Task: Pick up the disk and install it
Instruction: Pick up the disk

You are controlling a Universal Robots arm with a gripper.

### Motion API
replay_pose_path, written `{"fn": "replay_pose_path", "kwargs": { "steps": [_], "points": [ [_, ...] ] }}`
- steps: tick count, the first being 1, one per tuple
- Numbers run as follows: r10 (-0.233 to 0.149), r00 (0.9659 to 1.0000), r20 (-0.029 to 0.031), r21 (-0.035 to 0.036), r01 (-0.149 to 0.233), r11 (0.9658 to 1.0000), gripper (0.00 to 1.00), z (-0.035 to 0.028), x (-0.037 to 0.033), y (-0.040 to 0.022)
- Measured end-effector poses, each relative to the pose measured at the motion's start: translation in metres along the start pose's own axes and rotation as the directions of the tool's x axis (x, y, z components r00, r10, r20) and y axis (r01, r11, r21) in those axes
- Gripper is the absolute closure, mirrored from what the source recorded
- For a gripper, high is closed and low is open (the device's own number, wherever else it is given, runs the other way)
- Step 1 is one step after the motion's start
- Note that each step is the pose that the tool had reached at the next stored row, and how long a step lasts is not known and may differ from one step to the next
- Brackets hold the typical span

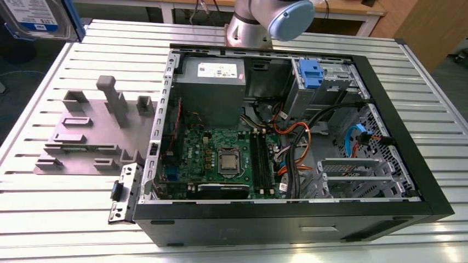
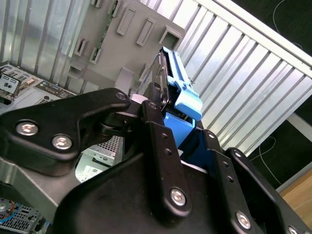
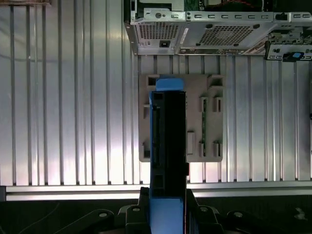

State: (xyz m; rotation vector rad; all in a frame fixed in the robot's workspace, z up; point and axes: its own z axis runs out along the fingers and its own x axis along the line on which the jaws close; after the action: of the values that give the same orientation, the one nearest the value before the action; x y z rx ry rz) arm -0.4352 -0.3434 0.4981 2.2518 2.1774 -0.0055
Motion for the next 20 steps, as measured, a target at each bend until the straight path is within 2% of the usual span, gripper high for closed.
{"fn": "replay_pose_path", "kwargs": {
  "steps": [5,9,18,20],
  "points": [
    [0.0,1.0,0.0,0.0,0.0,1.0,0.64,0.0001,-0.0125,0.0004],
    [0.0,1.0,0.0,0.0,0.0,1.0,0.64,0.0002,-0.0161,0.0038],
    [0.0,1.0,0.0,0.0,0.0,1.0,0.64,0.0003,-0.0169,0.0251],
    [0.0,1.0,-0.0001,-0.0001,0.0,1.0,0.64,0.0004,-0.0168,0.0276]
  ]
}}
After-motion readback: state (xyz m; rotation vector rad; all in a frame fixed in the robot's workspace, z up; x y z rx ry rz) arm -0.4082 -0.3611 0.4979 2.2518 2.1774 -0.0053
